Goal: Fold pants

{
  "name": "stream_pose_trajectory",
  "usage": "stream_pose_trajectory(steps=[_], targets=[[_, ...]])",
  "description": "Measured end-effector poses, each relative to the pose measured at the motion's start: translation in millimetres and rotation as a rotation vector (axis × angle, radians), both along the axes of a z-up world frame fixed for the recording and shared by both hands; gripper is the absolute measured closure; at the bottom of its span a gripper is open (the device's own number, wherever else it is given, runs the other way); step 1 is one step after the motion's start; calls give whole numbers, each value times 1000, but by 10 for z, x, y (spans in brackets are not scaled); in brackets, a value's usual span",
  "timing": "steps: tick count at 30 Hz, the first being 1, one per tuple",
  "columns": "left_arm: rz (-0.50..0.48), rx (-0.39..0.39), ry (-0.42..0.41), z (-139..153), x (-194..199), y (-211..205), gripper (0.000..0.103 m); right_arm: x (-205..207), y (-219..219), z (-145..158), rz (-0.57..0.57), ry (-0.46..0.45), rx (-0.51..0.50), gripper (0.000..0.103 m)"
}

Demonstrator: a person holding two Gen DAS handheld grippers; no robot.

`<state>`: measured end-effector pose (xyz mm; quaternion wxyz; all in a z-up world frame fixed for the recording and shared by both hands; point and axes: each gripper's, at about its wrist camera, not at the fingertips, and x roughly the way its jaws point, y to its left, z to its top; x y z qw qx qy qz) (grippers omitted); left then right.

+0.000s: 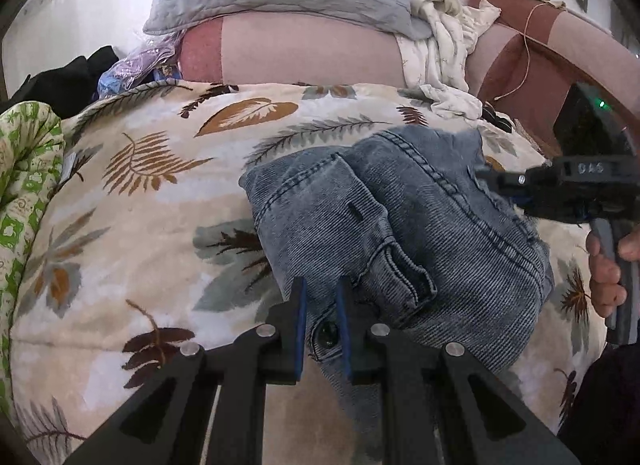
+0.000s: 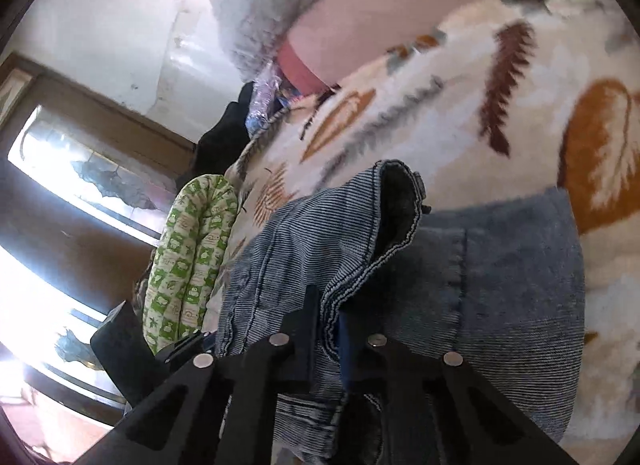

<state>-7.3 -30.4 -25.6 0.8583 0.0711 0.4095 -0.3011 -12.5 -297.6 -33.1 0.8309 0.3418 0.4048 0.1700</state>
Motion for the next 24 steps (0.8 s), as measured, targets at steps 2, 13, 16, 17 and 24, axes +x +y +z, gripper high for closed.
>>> stream_pose_trajectory(steps=[2, 13, 16, 17, 24], targets=[[-6, -1, -3, 2, -25, -29, 89, -26, 17, 78, -9, -22, -8, 94], [-169, 48, -106, 33, -414, -638, 89, -309, -450, 361, -115, -81, 15, 94], [-171, 76, -122, -44, -424, -802, 89, -414, -692, 264, -185, -28, -20, 95], [-168, 62, -115, -49, -407, -833, 89, -462, -801, 223, -209, -16, -23, 95], [-148, 63, -98, -98, -311, -934, 89, -599, -1179, -97, -214, 74, 73, 91]])
